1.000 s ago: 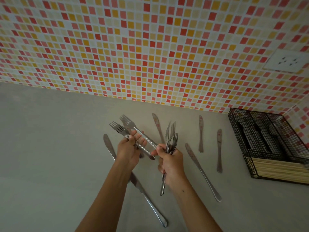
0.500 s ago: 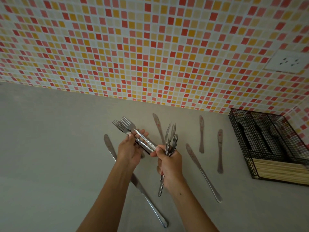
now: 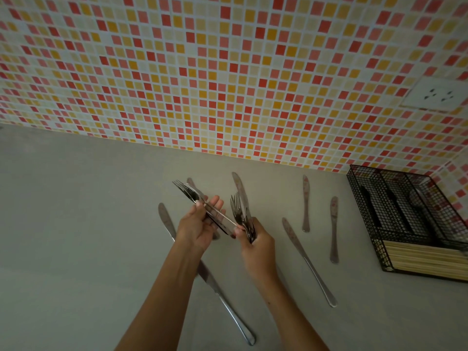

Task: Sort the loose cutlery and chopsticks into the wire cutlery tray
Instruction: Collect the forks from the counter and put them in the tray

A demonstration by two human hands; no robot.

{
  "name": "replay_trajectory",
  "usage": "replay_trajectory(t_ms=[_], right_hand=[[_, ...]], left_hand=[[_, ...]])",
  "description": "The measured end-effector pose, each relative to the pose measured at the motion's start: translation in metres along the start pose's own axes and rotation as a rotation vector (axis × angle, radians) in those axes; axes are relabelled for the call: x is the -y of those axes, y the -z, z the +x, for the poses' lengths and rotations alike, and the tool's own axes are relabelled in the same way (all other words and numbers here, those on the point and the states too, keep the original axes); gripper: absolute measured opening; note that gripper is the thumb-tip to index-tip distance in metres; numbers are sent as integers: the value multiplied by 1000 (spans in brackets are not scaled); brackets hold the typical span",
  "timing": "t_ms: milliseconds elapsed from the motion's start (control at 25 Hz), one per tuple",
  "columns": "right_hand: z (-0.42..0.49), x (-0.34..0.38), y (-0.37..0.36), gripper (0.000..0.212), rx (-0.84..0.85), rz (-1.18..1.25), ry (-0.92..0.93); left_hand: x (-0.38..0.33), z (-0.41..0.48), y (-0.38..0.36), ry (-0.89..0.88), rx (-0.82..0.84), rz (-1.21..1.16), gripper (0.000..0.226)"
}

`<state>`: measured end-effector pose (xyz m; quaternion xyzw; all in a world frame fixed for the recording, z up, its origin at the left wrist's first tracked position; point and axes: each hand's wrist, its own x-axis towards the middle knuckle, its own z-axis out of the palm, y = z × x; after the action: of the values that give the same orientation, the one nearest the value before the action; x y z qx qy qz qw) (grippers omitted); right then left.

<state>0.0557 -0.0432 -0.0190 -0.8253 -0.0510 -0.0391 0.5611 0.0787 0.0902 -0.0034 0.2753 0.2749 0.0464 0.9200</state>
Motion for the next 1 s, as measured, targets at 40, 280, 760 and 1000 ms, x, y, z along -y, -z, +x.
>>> replay_trajectory(t_ms=[40, 280, 760, 1000], right_hand=[[1, -1, 2, 6, 19, -11, 17], [0, -3, 1, 16, 82, 6, -21], [-6, 2, -13, 10, 54, 248, -238], [-6, 9, -6, 19, 188, 614, -563]], left_hand=[[-1, -1, 0, -2, -3, -1, 25], [-4, 0, -1, 35, -21, -111, 24], [2, 5, 0, -80, -2, 52, 19], [-11, 2, -3, -44, -71, 8, 41]])
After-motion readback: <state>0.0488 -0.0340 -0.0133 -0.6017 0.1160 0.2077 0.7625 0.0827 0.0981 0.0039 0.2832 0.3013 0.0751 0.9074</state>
